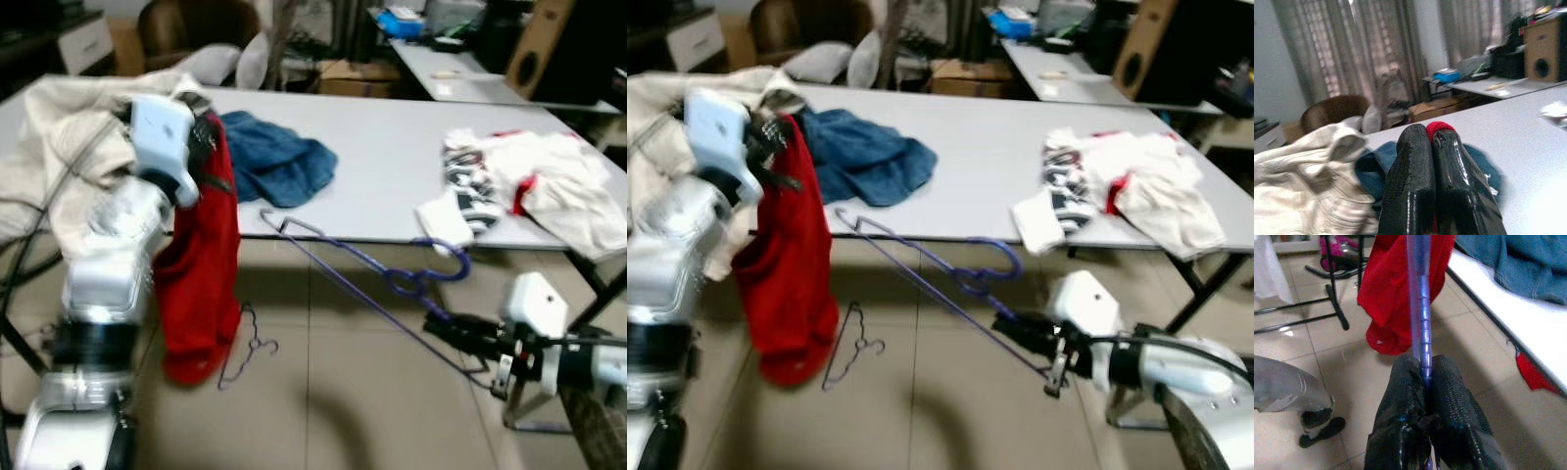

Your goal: Hang hanger

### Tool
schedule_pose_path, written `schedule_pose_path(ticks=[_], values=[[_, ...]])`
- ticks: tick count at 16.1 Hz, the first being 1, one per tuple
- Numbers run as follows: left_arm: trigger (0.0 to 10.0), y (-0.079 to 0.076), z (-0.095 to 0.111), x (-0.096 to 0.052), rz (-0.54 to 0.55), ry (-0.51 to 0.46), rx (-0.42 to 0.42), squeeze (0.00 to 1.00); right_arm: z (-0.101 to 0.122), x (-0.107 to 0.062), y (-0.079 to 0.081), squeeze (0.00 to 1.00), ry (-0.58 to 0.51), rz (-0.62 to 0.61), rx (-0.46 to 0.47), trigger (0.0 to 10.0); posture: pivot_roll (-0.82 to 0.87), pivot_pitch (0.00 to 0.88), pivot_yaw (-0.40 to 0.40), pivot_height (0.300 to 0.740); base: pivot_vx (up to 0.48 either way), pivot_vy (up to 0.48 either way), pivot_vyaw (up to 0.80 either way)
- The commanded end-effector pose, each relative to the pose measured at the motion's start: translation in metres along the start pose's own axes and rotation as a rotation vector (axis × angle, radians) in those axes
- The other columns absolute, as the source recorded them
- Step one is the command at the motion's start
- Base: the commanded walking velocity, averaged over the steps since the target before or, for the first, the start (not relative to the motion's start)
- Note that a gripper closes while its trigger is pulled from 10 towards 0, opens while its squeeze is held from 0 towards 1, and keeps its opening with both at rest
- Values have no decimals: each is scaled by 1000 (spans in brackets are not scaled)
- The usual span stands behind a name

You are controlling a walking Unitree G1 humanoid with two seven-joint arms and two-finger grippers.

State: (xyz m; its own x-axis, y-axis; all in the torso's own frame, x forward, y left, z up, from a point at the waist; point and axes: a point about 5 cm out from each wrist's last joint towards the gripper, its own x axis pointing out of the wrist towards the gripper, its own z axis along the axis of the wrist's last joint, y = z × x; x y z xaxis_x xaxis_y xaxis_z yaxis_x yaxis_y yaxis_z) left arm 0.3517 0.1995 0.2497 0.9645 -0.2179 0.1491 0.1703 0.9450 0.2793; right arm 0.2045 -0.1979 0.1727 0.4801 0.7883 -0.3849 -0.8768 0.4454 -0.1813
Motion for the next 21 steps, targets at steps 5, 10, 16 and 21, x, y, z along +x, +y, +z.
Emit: schedule_pose_path(ticks=[5, 10, 16, 21], values=[[10000, 6, 59, 31, -91, -181, 17, 0, 9, 13, -2, 0, 16, 132, -63, 10000, -18, 0, -85, 740, 346, 0, 0], [10000, -9, 116, 35, -271, -354, -8, 0, 15, 85, -21, 0, 21, 118, -114, 10000, 20, 0, -121, 740, 347, 0, 0], [10000, 13, 167, 26, -272, -489, -7, 0, 90, 124, -114, 0, -39, -268, -301, 10000, 55, 0, -173, 740, 346, 0, 0], [10000, 78, 216, -3, -54, -607, 91, 0, 220, 58, -187, 0, -383, -851, -499, 10000, 76, 0, -221, 740, 342, 0, 0]])
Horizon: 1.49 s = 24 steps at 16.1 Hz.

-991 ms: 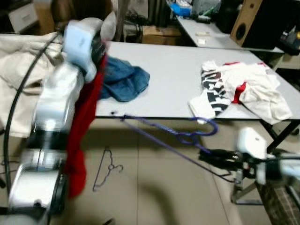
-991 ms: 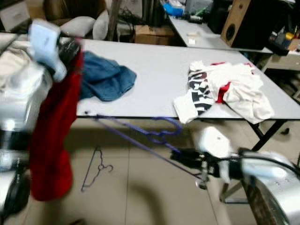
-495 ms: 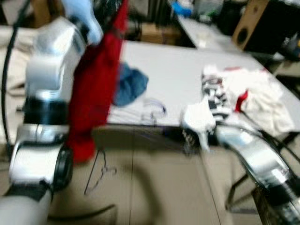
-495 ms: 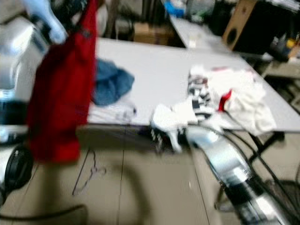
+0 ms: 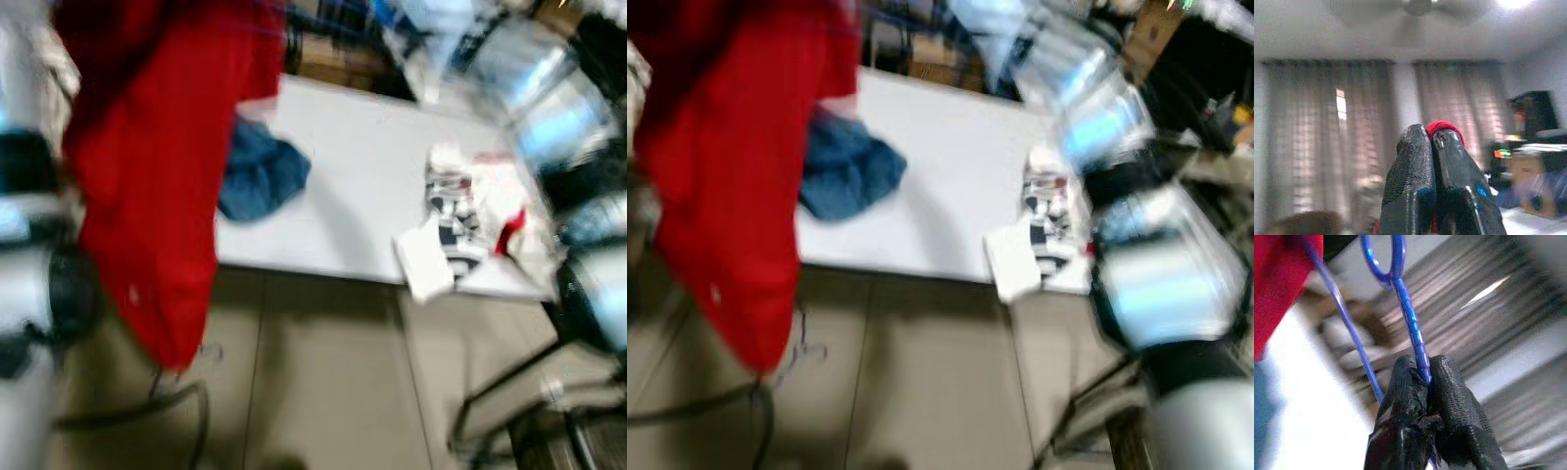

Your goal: Hang hanger

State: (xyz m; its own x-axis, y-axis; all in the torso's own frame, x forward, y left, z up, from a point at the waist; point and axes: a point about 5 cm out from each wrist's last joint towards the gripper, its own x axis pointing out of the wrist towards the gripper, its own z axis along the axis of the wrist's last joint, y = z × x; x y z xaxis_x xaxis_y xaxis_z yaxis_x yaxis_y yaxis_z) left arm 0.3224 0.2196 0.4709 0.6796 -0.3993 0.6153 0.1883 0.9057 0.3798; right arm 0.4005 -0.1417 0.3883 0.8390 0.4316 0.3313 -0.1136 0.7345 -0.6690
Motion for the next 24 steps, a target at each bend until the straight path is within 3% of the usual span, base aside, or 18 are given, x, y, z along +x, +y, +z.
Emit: schedule_pose_path(ticks=[1, 2, 4, 5, 7, 9, 10, 11, 12, 13, 14, 15, 16, 19, 20, 22, 23, 24], values=[[10000, 14, 13, -4, 64, -42, 25, 0, 1, 0, -8, 0, -27, -88, -12, 10000, 78, 0, -231, 740, 345, 0, 0], [10000, 17, 10, -10, 96, -34, 7, 0, -6, -2, -6, 0, -45, -124, 12, 10000, 77, 0, -232, 740, 345, 0, 0], [10000, -1, -33, -23, 71, 98, -18, 0, -41, -10, 29, 0, 24, -21, 16, 10000, 83, 0, -232, 740, 339, 0, 0], [10000, -25, -72, -35, 40, 214, -24, 0, -67, -23, 53, 0, 74, 31, 7, 10000, 86, 0, -228, 740, 334, 0, 0], [10000, -58, -115, -53, -20, 348, -10, 0, -92, -43, 78, 0, 117, 89, -6, 10000, 86, 0, -220, 740, 307, 0, 0], [10000, -109, -169, -93, -101, 559, -90, 0, -115, -73, 103, 0, 157, 145, 95, 10000, 73, 0, -179, 740, 139, 0, 0], [10000, -119, -181, -103, -127, 615, -88, 0, -119, -82, 109, 0, 167, 172, 115, 10000, 66, 0, -167, 740, 0, 0, 0], [10000, -131, -196, -117, -175, 710, -94, 0, -123, -105, 120, 0, 183, 208, 177, 10000, 49, 0, -133, 740, 0, 0, 0], [10000, -136, -202, -120, -191, 748, -123, 0, -124, -121, 124, 0, 203, 200, 234, 10000, 49, 0, -133, 740, 0, 0, 0], [10000, -136, -202, -119, -200, 751, -117, 0, -124, -126, 125, 0, 211, 190, 250, 10000, 41, 0, -110, 740, 0, 0, 0], [10000, -136, -198, -109, -247, 725, -102, 0, -124, -147, 128, 0, 263, 131, 329, 10000, 27, 0, -84, 740, 0, 0, 0], [10000, -135, -191, -96, -274, 673, -115, 439, -120, -166, 135, 0, 306, 100, 392, 10000, 11, 0, -59, 740, 0, 0, 0], [10000, -135, -183, -89, -309, 636, -175, 1000, -114, -180, 142, 0, 343, 90, 444, 10000, -2, 0, -39, 740, 0, 0, 0], [10000, -139, -168, -95, -423, 590, -275, 1000, -110, -195, 149, 0, 410, 9, 554, 10000, -15, 0, -30, 740, 0, 0, 0], [10000, -137, -153, -99, -489, 527, -336, 1000, -110, -200, 146, 0, 459, -62, 597, 10000, -14, 0, -37, 740, 0, 0, 0], [10000, -112, -134, -89, -373, 410, -383, 1000, -101, -195, 142, 0, 458, -66, 621, 10000, -9, 0, -58, 740, 0, 0, 0], [10000, -84, -126, -84, -221, 367, -385, 1000, -98, -188, 142, 0, 441, -23, 614, 10000, -2, 0, -68, 740, 0, 0, 0], [10000, -79, -124, -84, -191, 363, -387, 1000, -97, -188, 142, 0, 440, -15, 615, 10000, -2, 0, -68, 740, 0, 0, 0]])
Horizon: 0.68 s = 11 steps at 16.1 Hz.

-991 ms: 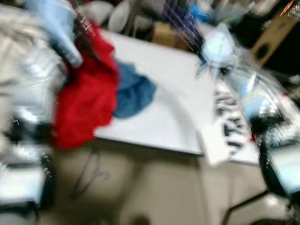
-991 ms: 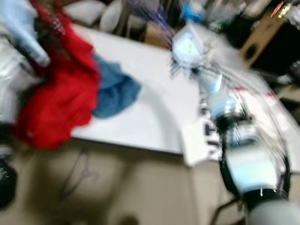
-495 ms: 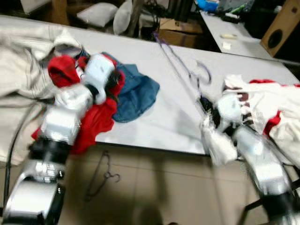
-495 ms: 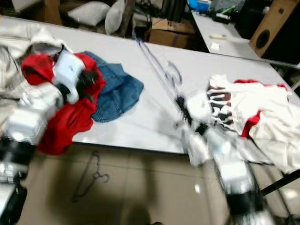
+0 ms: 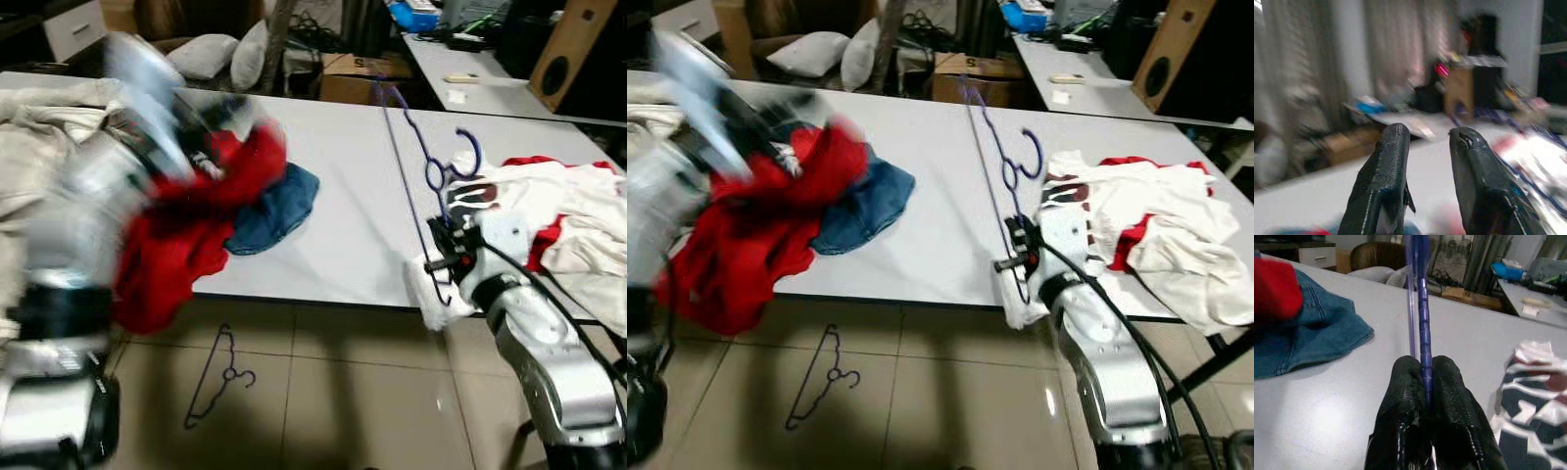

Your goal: Hang hanger

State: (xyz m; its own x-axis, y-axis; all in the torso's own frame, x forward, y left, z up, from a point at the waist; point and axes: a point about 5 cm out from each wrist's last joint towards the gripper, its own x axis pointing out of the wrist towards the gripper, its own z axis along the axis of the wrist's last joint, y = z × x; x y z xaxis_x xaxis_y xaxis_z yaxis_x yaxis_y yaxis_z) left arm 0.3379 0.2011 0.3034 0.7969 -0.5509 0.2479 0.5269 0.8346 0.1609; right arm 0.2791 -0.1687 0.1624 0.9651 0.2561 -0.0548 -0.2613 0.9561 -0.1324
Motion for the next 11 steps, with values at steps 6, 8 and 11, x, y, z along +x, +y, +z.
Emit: schedule_pose_path(ticks=[6, 8, 11], values=[[10000, 9, -66, -81, -28, 586, 258, 1000, 31, 17, 18, 0, -53, 246, -83, 10000, 30, 0, -108, 740, 0, 0, 0], [10000, -7, -69, -110, -152, 640, 202, 1000, 39, 12, 38, 0, -38, 539, -175, 10000, 30, 0, -108, 740, 0, 0, 0], [10000, -18, -83, -129, -238, 785, 238, 1000, 34, 9, 56, 0, 31, 723, -223, 10000, 37, 0, -115, 740, 0, 0, 0]])
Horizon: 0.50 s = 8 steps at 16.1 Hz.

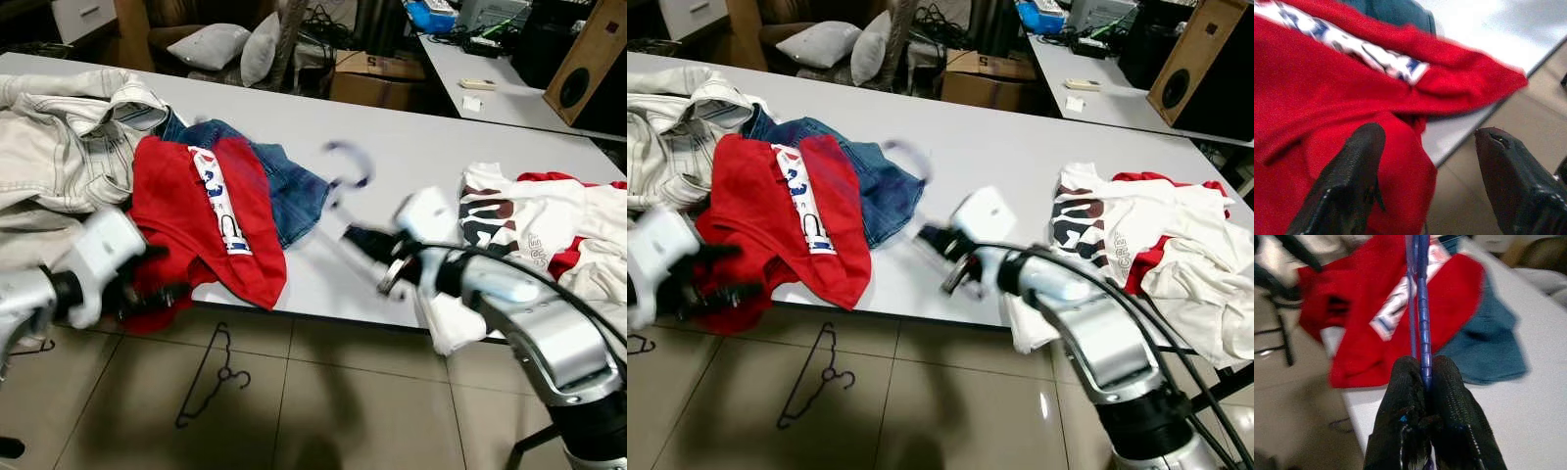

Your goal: Hang hanger

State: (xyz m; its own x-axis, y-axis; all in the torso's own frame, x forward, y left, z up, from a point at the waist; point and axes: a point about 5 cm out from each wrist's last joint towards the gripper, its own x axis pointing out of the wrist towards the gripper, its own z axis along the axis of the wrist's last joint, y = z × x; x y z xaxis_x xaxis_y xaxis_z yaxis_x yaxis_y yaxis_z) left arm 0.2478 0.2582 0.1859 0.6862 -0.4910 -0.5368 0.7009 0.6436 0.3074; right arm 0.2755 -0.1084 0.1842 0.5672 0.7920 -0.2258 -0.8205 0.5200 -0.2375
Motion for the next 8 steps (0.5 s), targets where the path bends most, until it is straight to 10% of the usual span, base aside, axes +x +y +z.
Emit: schedule_pose_path(ticks=[1, 4, 7, 8], values=[[10000, 5, 2, 2, 48, 21, 45, 1000, 3, 3, 6, 0, 16, 64, -26, 10000, 29, 0, -105, 740, 0, 0, 0], [10000, 2, 15, -3, 49, -76, 11, 1000, -11, 28, 11, 0, 141, 132, -46, 10000, 26, 0, -99, 740, 0, 0, 0], [10000, -5, 19, 0, 51, -115, 12, 965, -21, 56, -23, 0, 287, -172, -78, 10000, 39, 0, -127, 740, 0, 0, 0], [10000, -7, 22, 3, 64, -137, 1, 0, -20, 54, -40, 0, 293, -302, -95, 10000, 43, 0, -138, 740, 0, 0, 0]])
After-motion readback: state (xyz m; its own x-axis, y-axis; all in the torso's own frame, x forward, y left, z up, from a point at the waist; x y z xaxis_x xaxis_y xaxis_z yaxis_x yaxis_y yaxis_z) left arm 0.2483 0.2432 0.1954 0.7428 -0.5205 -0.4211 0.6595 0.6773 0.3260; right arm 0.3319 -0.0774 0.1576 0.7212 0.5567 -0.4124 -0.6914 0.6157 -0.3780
